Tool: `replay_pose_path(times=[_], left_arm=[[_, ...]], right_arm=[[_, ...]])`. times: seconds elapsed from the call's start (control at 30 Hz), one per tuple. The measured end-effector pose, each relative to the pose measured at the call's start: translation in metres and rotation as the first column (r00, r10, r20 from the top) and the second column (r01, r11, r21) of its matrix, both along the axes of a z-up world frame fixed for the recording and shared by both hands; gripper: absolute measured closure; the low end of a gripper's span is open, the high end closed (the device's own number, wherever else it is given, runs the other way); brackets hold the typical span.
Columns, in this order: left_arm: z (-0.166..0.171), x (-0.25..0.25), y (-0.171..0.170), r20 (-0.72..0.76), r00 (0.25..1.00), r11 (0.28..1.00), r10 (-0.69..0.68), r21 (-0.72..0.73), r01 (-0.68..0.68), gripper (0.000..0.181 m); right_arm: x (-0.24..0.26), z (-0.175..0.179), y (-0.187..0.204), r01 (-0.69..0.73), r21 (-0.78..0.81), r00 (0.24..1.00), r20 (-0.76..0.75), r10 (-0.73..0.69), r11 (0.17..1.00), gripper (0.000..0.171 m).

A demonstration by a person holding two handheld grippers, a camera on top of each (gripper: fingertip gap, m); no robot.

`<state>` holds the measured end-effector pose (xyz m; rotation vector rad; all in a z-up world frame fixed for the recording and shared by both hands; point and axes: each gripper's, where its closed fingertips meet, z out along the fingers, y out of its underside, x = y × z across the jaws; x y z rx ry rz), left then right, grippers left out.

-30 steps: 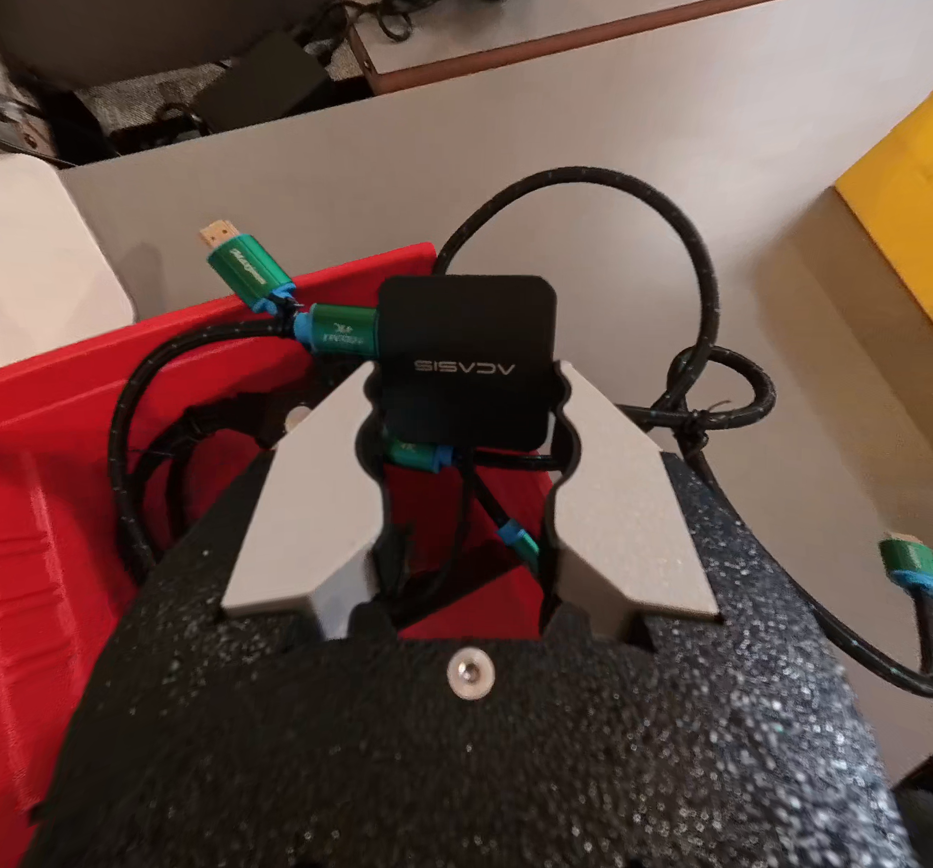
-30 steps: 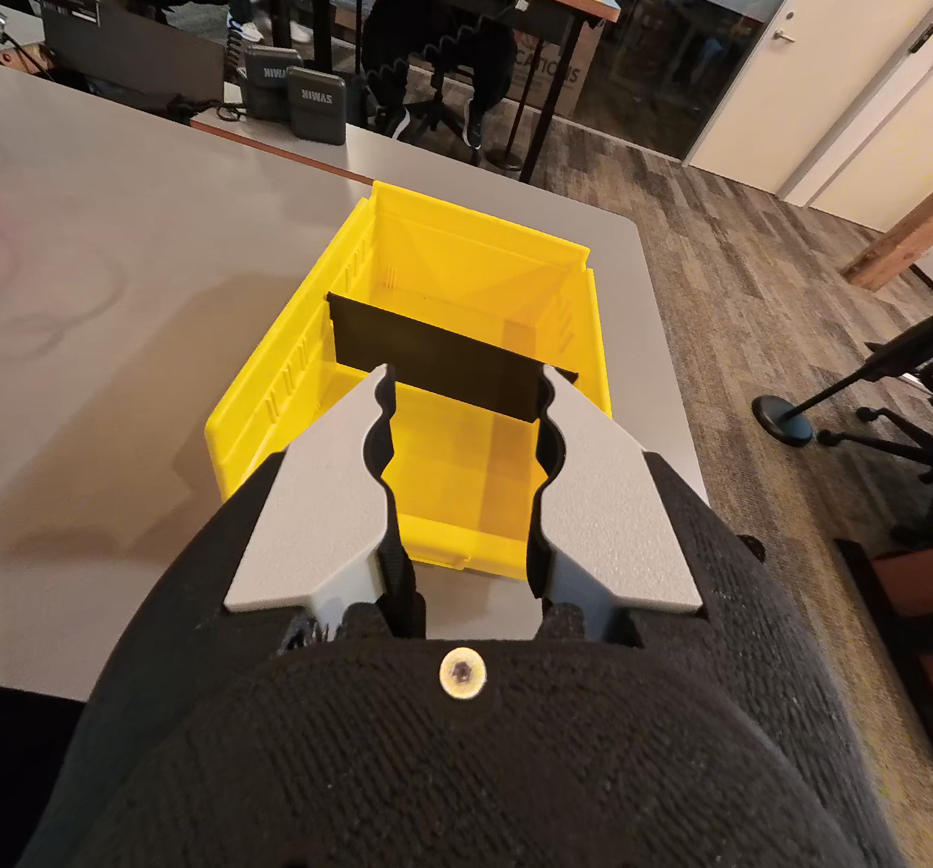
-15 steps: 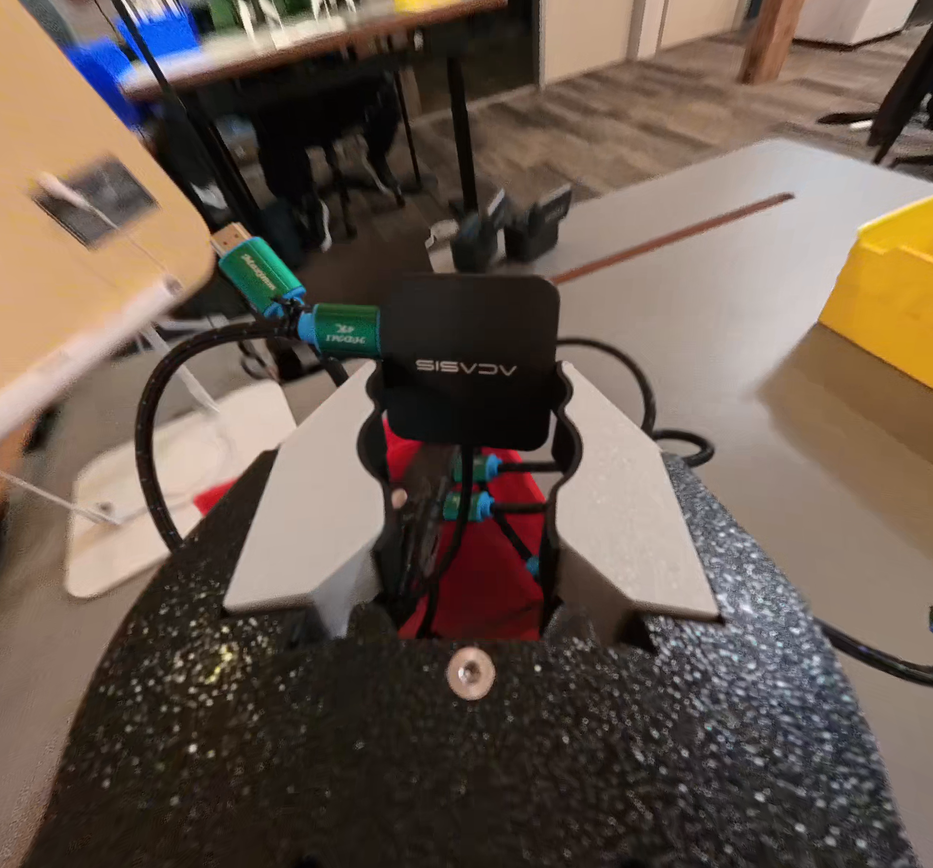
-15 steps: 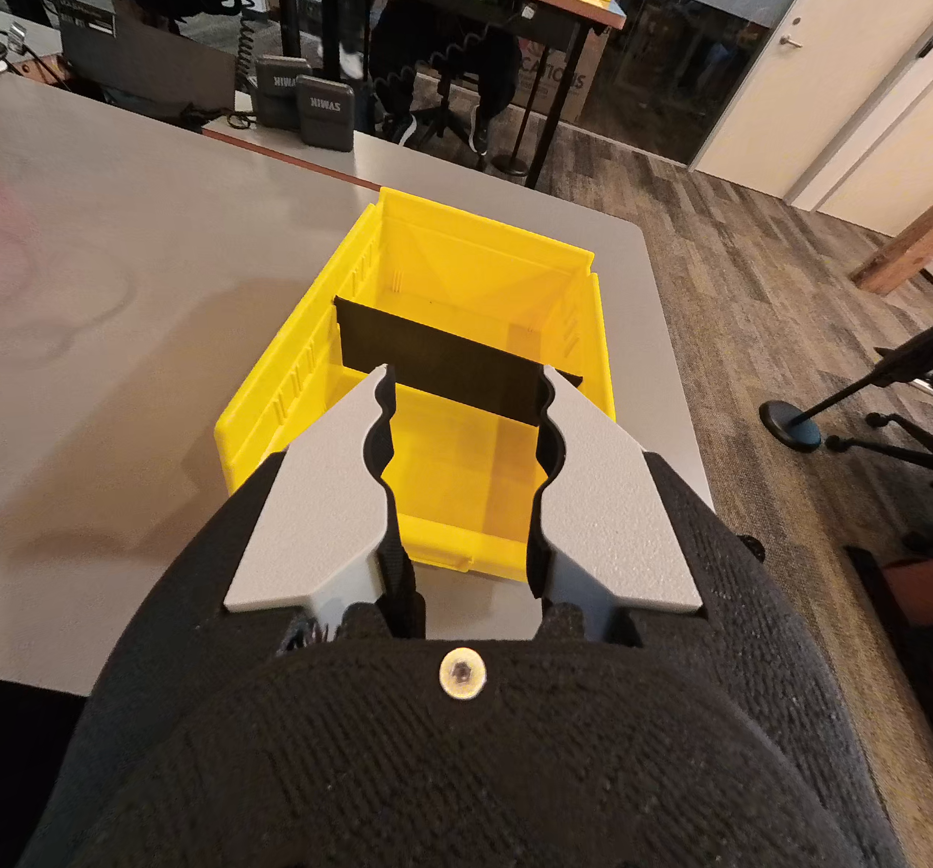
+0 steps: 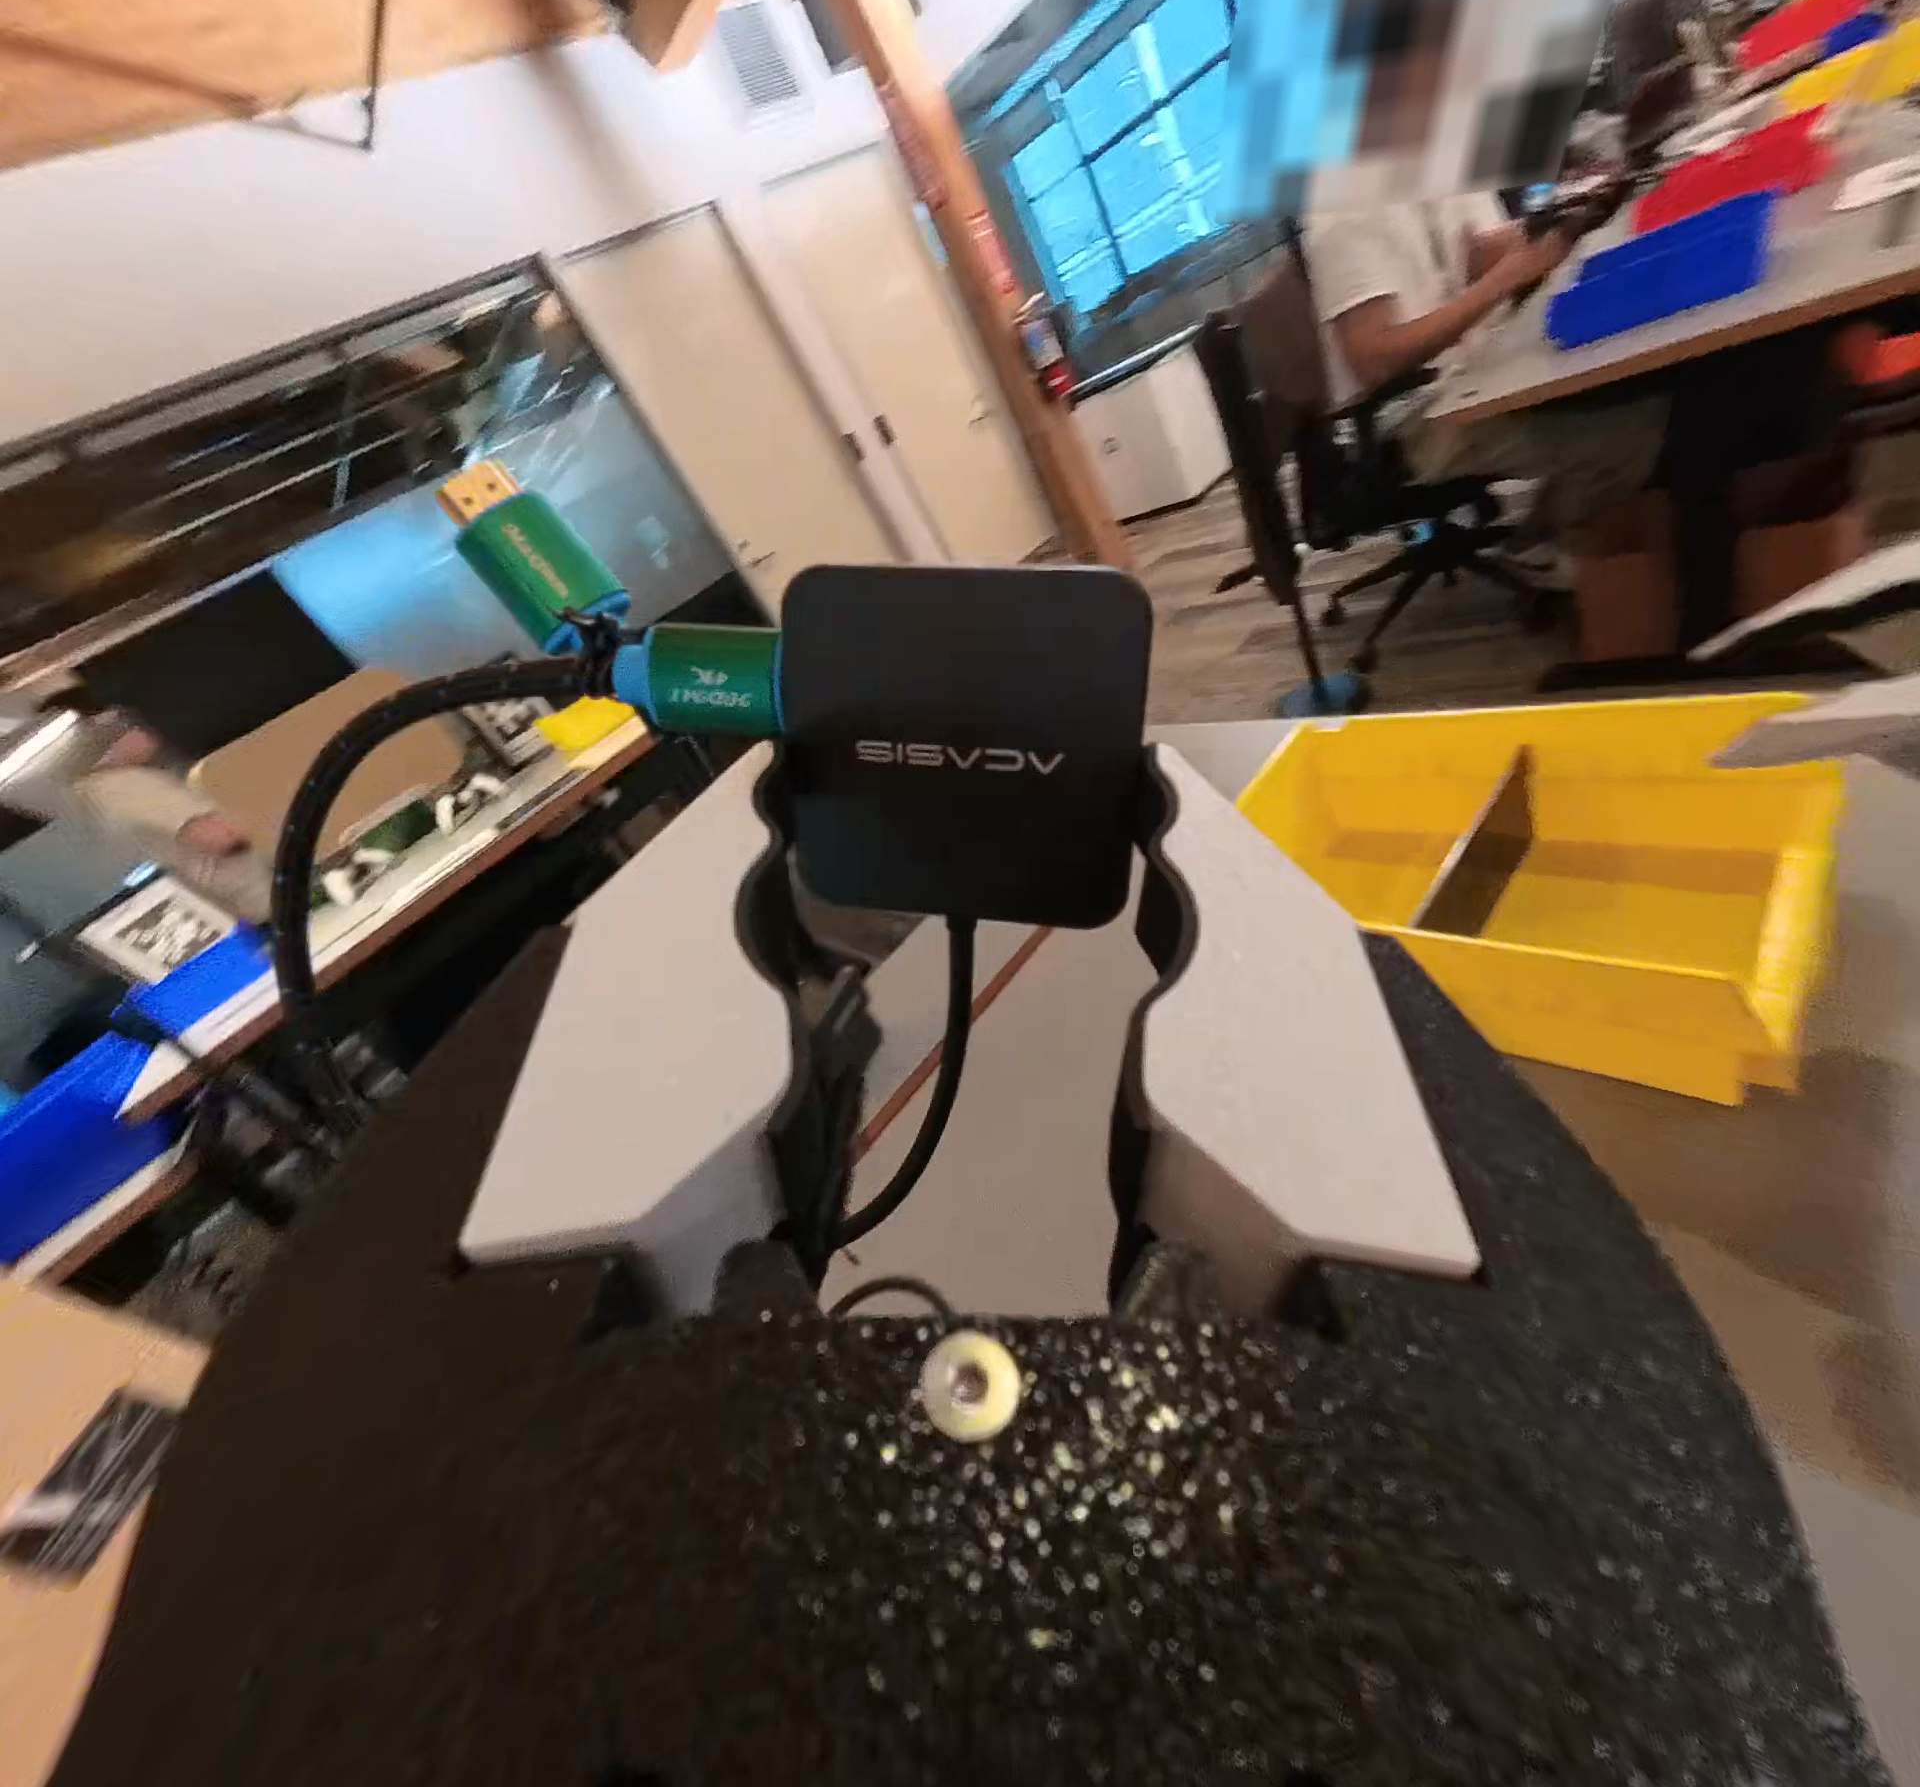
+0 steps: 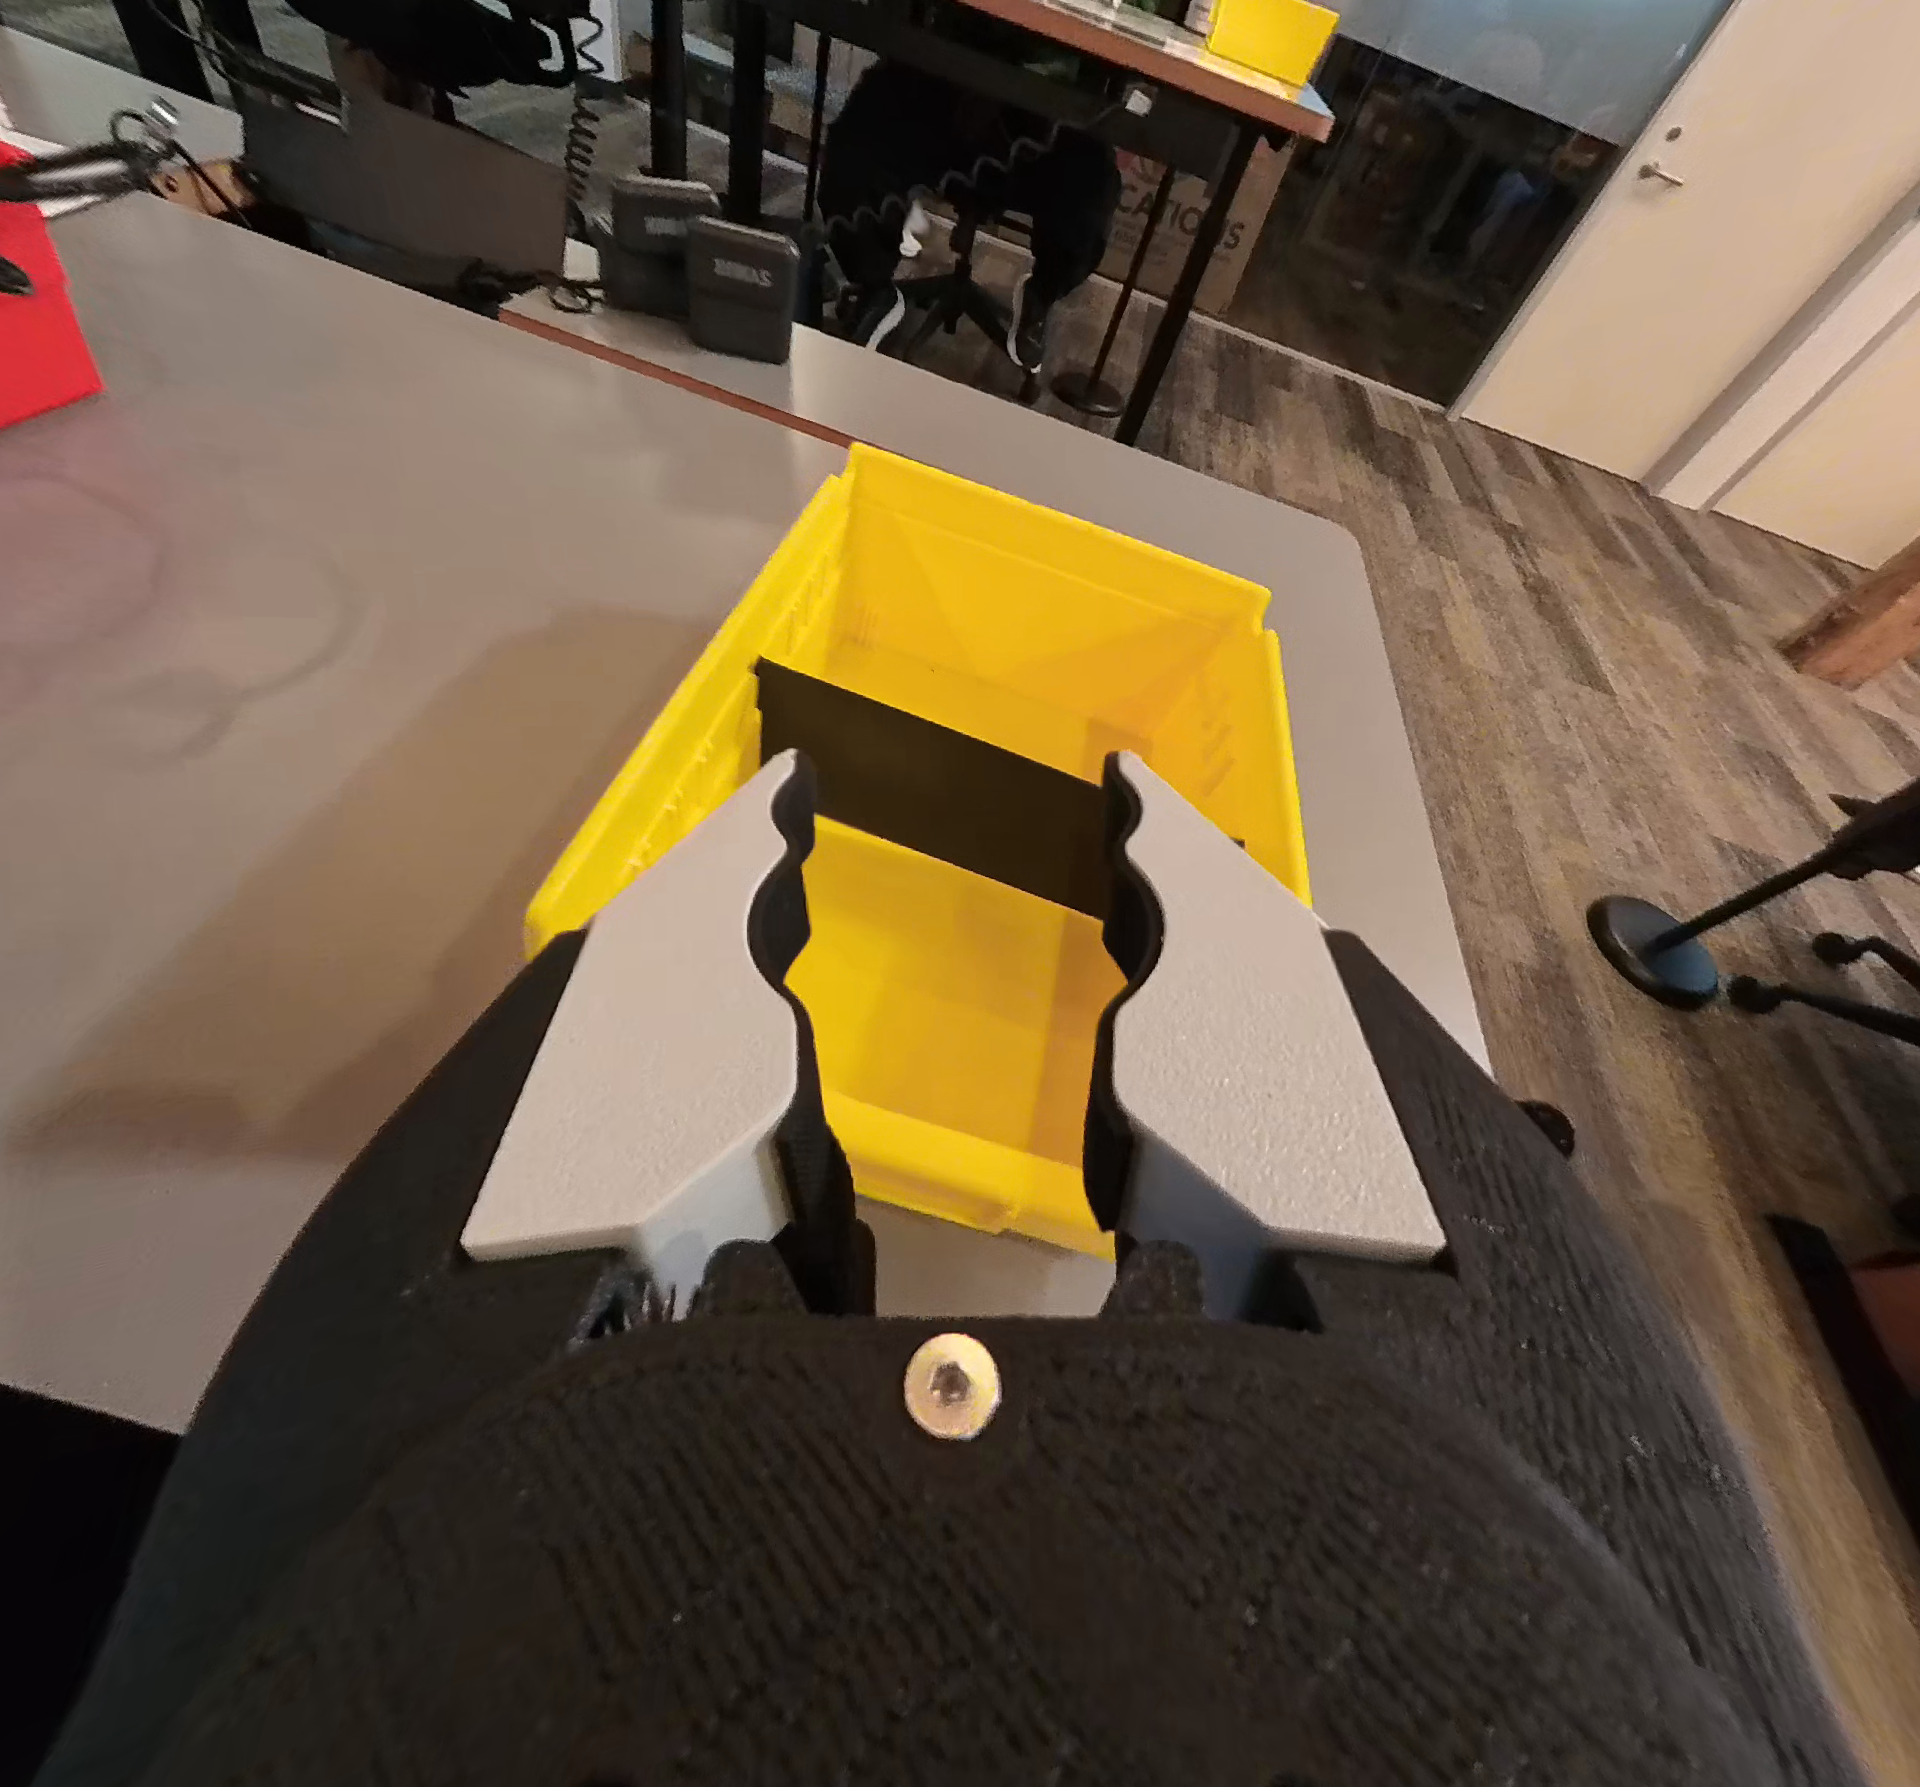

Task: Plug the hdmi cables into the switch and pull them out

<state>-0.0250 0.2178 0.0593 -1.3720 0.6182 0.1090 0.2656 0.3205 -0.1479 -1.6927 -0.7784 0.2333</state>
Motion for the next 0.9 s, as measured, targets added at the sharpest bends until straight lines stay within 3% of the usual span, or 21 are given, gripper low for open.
replay_pose_path(times=[0.2, 0.3, 0.4, 0.5, 0.67, 0.77, 0.83, 0.9], left_arm=[[-0.084, 0.068, 0.007, -0.250, 0.968, 1.000, -0.008, -0.013, 0.005, 0.117], [-0.132, 0.086, 0.012, -0.359, 0.933, 1.000, 0.020, 0.010, -0.018, 0.117], [-0.170, 0.097, 0.017, -0.453, 0.891, 1.000, 0.023, 0.023, -0.014, 0.117], [-0.200, 0.103, 0.018, -0.578, 0.816, 0.999, 0.022, 0.042, 0.002, 0.117], [-0.231, 0.111, 0.011, -0.777, 0.628, 0.994, 0.028, 0.087, 0.064, 0.116], [-0.239, 0.112, 0.007, -0.826, 0.562, 0.991, 0.039, 0.104, 0.084, 0.117], [-0.241, 0.112, 0.006, -0.837, 0.545, 0.990, 0.043, 0.111, 0.091, 0.117], [-0.242, 0.110, 0.005, -0.825, 0.565, 0.991, 0.028, 0.097, 0.093, 0.117]], right_arm=[[-0.027, 0.018, -0.013, -0.101, 0.105, 0.995, -0.002, 0.102, 0.989, 0.119], [-0.056, 0.030, -0.028, -0.220, 0.095, 0.966, -0.119, 0.231, 0.971, 0.120], [-0.097, 0.038, -0.061, -0.462, 0.014, 0.839, -0.316, 0.442, 0.887, 0.120], [-0.125, 0.034, -0.085, -0.622, -0.065, 0.729, -0.410, 0.547, 0.780, 0.119], [-0.157, 0.005, -0.098, -0.702, -0.180, 0.695, -0.386, 0.607, 0.689, 0.119], [-0.172, -0.006, -0.105, -0.735, -0.214, 0.670, -0.381, 0.637, 0.644, 0.124], [-0.180, -0.013, -0.111, -0.755, -0.221, 0.651, -0.361, 0.668, 0.617, 0.141], [-0.185, -0.016, -0.107, -0.741, -0.196, 0.666, -0.334, 0.667, 0.642, 0.156]])
